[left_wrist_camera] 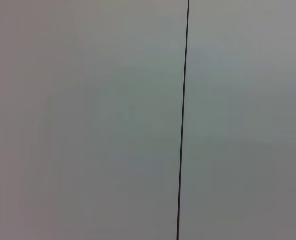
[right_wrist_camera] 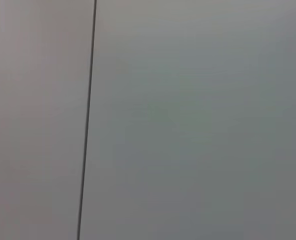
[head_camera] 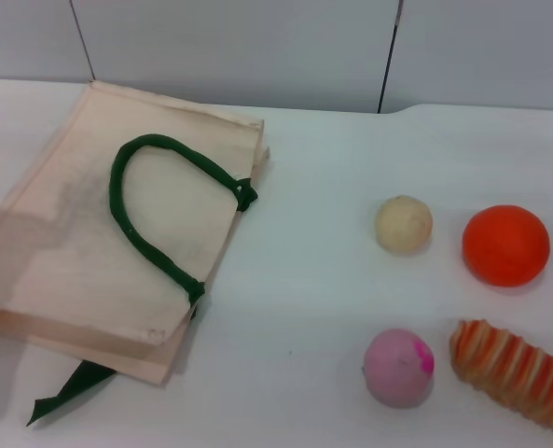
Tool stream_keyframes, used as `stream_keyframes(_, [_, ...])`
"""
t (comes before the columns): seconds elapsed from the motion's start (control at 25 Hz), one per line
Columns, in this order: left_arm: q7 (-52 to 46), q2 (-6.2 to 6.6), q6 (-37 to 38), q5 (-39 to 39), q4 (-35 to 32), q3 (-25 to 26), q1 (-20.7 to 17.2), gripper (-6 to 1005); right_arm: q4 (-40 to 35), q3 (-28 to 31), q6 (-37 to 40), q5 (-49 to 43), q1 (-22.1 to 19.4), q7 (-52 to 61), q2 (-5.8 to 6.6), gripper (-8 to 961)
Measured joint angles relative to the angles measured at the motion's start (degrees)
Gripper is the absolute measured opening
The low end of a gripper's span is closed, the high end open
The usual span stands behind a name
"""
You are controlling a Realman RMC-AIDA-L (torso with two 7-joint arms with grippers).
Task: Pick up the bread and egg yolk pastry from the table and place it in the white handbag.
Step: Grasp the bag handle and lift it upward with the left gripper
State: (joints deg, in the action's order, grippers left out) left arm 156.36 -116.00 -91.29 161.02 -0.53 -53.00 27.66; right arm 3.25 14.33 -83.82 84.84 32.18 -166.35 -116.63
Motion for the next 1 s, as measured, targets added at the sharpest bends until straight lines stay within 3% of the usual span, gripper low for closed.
stream_keyframes(0.32, [-8.4,0.6,2.1,-1.0,-0.1,-1.3,0.1,616,0.0,0.0,1.9,0.0,0.1,0.0,0.06,725])
stream_keyframes(0.4, [-15.3,1.9,5.0,-3.1,-0.2,-2.5,0.3,616,0.0,0.0,2.0,0.0,0.1,0.0,0.07,725])
stream_keyframes(0.68, [-42.0,10.46,15.1,-16.7,-0.5,-9.7,3.8,616,0.0,0.0,2.1,0.0,0.2,0.0,0.15,724])
stream_keyframes(0.76, [-46.2,11.71,16.5,-19.6,-0.7,-11.0,4.8,615,0.0,0.0,2.1,0.0,0.2,0.0,0.16,724])
stream_keyframes(1.0, [-56.3,13.45,22.7,-32.4,-2.3,-11.4,7.7,615,-0.1,-0.1,2.2,0.0,0.1,0.0,0.18,723])
